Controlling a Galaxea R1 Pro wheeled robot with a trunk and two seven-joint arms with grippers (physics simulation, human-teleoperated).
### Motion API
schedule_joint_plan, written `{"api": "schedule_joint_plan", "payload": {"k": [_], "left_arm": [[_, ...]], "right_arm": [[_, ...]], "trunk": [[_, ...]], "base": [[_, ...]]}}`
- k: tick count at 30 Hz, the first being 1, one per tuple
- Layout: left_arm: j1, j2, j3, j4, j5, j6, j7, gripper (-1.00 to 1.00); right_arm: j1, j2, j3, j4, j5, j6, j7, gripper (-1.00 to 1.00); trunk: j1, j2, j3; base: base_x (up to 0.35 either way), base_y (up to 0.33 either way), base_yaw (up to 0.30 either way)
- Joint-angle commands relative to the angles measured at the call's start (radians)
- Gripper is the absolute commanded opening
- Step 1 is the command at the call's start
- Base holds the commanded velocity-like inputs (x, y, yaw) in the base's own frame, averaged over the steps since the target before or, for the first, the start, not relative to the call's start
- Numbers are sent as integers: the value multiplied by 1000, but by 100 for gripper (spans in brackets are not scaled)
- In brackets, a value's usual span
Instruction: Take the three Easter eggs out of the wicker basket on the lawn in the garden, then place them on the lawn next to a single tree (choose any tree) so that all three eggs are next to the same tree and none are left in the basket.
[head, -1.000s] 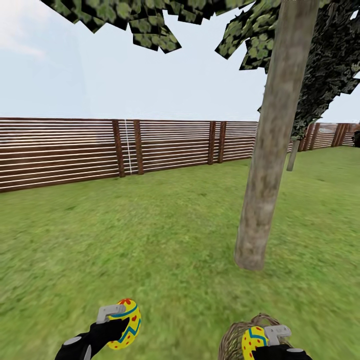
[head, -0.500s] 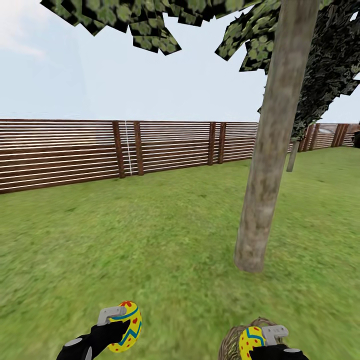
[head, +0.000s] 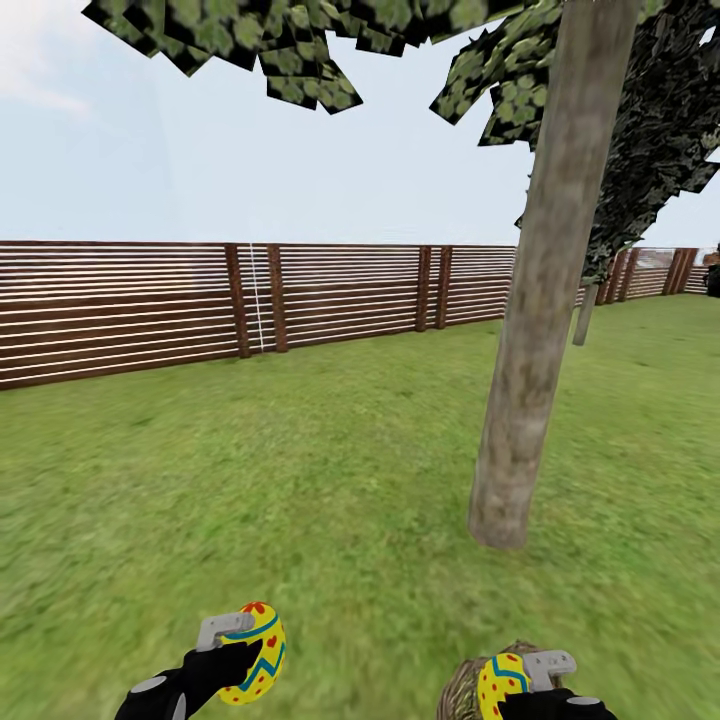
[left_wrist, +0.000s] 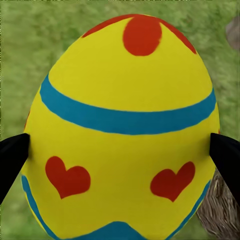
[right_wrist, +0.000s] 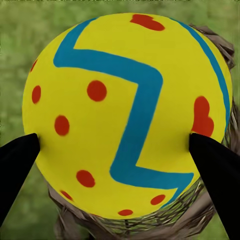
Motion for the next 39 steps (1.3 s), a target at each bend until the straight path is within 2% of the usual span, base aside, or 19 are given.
{"api": "schedule_joint_plan", "payload": {"k": [1,13,15,16,19,20,26,39], "left_arm": [[-1,-1,5,-2,-10,4,-10,-100],[-1,-2,5,-3,-10,3,-13,-100],[-1,-1,6,-5,-7,1,-18,-100],[-1,1,6,-5,-6,-12,-24,-100],[-1,4,7,55,-10,-212,-101,-100],[-1,4,7,62,-10,-224,-105,-100],[-1,6,6,67,-12,-233,-108,-100],[-1,7,6,67,-12,-233,-110,-100]], "right_arm": [[-1,-1,3,-1,-8,4,-6,-100],[-1,0,3,0,-8,4,-6,-100],[-1,0,3,0,-9,4,-6,-100],[-1,1,3,0,-9,4,-6,-100],[-1,1,3,0,-9,4,-6,-100],[-1,1,3,0,-9,4,-6,-100],[-1,21,3,2,-8,3,-6,-100],[-1,22,3,2,-8,2,-6,-100]], "trunk": [[-4,7,2],[-50,91,40],[-50,91,40],[-50,91,40],[-50,91,40],[-50,91,40],[-50,91,40],[-50,91,40]], "base": [[0,0,0],[0,0,0],[0,0,0],[0,0,0],[0,11,0],[0,131,0],[-62,217,0],[-33,329,0]]}}
